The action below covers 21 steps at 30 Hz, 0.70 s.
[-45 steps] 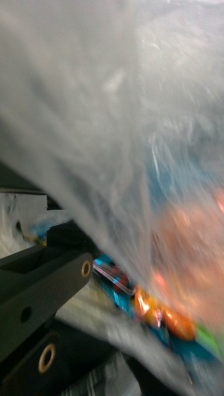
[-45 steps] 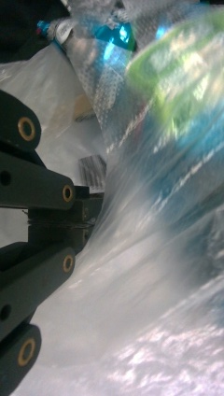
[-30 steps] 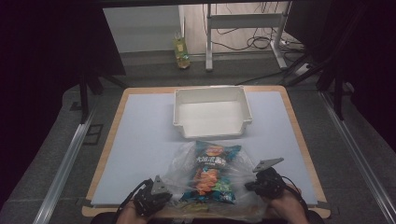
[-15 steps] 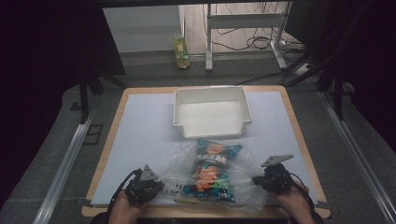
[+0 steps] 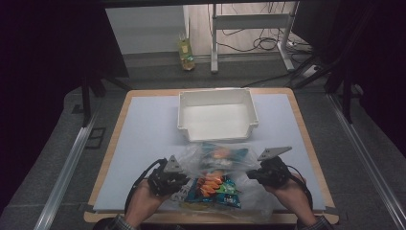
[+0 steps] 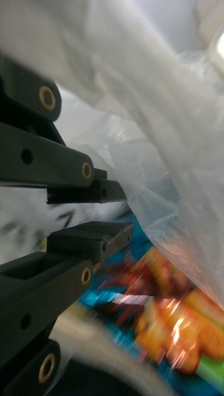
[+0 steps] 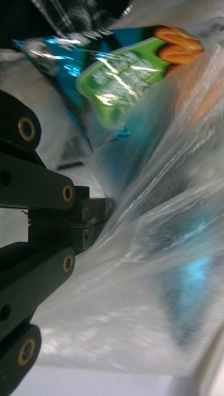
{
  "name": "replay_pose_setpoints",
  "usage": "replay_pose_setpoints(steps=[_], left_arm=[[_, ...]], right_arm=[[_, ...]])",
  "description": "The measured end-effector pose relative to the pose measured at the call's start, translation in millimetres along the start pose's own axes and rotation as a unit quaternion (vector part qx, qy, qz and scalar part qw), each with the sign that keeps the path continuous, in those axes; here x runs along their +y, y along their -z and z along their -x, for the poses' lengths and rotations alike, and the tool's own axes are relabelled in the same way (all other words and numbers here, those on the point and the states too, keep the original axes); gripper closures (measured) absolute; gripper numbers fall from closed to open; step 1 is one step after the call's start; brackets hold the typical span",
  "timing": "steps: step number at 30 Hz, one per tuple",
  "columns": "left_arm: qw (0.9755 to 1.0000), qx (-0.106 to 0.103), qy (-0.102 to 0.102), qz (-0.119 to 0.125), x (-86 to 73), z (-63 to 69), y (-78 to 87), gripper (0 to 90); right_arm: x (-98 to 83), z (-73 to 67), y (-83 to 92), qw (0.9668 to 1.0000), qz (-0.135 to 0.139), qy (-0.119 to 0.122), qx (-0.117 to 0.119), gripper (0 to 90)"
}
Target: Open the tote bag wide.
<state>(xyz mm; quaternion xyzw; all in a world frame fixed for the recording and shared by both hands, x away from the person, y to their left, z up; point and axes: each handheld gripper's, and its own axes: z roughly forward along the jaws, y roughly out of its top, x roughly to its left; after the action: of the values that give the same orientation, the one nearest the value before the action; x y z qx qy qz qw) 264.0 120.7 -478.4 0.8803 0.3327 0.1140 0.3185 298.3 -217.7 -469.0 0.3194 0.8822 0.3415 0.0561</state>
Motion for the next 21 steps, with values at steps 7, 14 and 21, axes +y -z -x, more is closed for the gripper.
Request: replay_pose_setpoints(steps=[7, 14, 21], left_arm=[[0.9984, 0.043, 0.036, 0.008, 24.7, -35.4, -31.5, 79.3], [0.9962, 0.043, 0.076, -0.001, 32.9, -63.7, -67.8, 80.4], [0.9968, -0.025, 0.076, -0.01, 30.5, -62.8, -84.5, 81.9]], right_arm=[[18.7, 22.8, -11.4, 0.9998, 0.006, -0.015, -0.015, 88.9], [25.0, 50.3, -27.9, 0.9983, 0.014, -0.048, -0.031, 88.9], [20.6, 68.8, -38.4, 0.9952, -0.004, -0.075, -0.063, 88.9]])
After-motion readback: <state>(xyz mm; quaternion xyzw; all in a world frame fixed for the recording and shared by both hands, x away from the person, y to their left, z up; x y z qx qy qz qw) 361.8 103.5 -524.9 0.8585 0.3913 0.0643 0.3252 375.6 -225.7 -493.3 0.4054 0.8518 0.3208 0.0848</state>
